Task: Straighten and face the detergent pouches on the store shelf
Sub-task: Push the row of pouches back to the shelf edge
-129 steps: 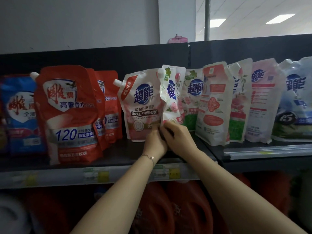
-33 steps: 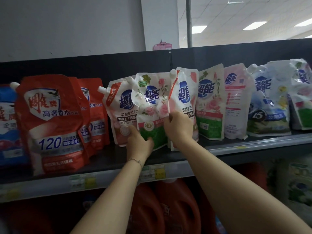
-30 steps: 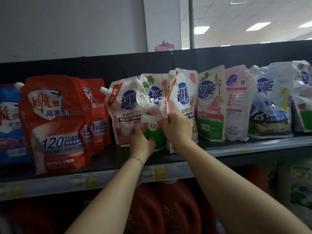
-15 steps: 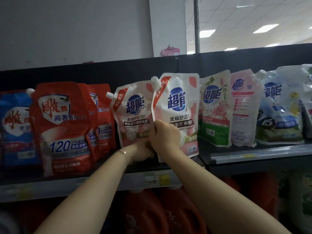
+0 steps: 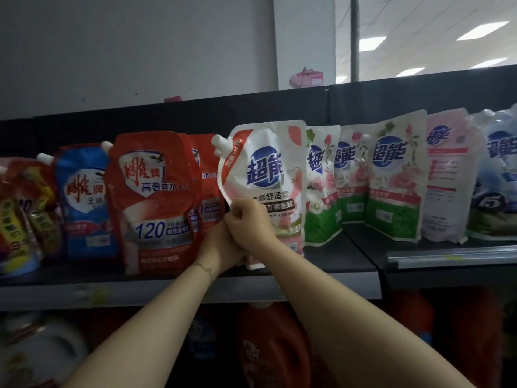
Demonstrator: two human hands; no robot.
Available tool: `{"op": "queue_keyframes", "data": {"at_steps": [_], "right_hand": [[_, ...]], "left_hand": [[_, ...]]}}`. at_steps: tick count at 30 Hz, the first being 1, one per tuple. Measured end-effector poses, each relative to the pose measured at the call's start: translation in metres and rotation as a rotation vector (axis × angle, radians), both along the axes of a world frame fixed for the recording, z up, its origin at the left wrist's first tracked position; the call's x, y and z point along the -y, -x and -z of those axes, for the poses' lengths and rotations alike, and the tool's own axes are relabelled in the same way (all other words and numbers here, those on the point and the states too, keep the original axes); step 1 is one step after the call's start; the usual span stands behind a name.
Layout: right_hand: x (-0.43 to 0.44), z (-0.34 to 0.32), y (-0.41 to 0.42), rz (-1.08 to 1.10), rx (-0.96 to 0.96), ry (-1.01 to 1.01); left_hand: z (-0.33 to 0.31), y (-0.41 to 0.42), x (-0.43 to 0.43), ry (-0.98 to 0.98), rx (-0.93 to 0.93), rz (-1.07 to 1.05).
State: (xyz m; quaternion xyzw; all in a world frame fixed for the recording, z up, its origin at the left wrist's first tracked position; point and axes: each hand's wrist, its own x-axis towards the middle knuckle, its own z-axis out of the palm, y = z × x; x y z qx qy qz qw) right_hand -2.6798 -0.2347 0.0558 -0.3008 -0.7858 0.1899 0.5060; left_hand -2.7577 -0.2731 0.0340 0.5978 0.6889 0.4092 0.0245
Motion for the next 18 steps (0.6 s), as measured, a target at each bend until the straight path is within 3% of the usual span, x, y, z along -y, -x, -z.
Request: {"op": "queue_keyframes", "data": {"at_steps": [4, 7, 9, 11, 15, 18], "right_hand": [[0.003, -0.001, -0.009, -0.114, 0.027, 0.04], [-0.001, 0.008, -0.028, 0.029, 0.015, 0.001], [-0.008, 0.018, -0.043, 0.227, 0.051, -0.081], [-0.017, 0.028, -0.057, 0.385, 0.13, -0.178], [-0.031, 0.041, -0.07, 0.403, 0.331, -0.221], [-0.033, 0.046, -0.069, 0.349, 0.304, -0.206]], "left_hand": [[0.012, 0.003, -0.002, -0.19, 0.076, -0.031], [0.022, 0.005, -0.013, -0.332, 0.131, -0.029], [0.027, 0.007, -0.014, -0.403, 0.004, -0.08], [0.03, 0.008, -0.016, -0.42, -0.245, -0.146], [0.024, 0.006, -0.021, -0.2, -0.624, -0.079], [0.024, 0.011, -0.026, -0.086, -0.579, 0.0]]}}
